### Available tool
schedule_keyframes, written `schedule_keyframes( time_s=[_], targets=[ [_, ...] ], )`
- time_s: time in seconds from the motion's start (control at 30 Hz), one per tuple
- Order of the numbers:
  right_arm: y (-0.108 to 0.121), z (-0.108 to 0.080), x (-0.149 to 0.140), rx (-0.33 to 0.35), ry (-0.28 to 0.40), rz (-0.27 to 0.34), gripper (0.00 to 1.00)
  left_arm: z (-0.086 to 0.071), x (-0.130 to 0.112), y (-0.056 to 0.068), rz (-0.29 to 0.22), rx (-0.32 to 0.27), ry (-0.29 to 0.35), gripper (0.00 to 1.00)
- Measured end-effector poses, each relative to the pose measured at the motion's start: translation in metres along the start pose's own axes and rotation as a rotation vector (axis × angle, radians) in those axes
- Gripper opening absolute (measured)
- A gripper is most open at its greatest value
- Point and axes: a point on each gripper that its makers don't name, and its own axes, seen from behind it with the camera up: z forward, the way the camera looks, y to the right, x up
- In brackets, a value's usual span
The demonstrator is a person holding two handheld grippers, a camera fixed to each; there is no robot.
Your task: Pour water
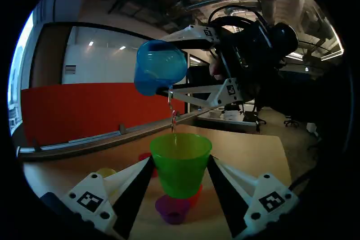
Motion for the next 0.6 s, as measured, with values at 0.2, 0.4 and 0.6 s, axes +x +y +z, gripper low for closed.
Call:
schedule_keyframes(
  time_s=[0.2, 0.4, 0.6],
  targets=[
    [0.0013, -0.0003, 0.0008, -0.005, 0.000, -0.008, 0.90, -0.0003, 0.0008, 0.0007, 0.001, 0.000, 0.001, 0.83],
    [0.0018, 0.0001, 0.0020, -0.009, 0.000, -0.019, 0.90, -0.0001, 0.0005, 0.0008, 0.002, 0.001, 0.000, 0.83],
    [0.0029, -0.0011, 0.0012, -0.012, -0.002, -0.027, 0.90, 0.0005, 0.0007, 0.0015, 0.000, 0.000, -0.001, 0.83]
  ],
)
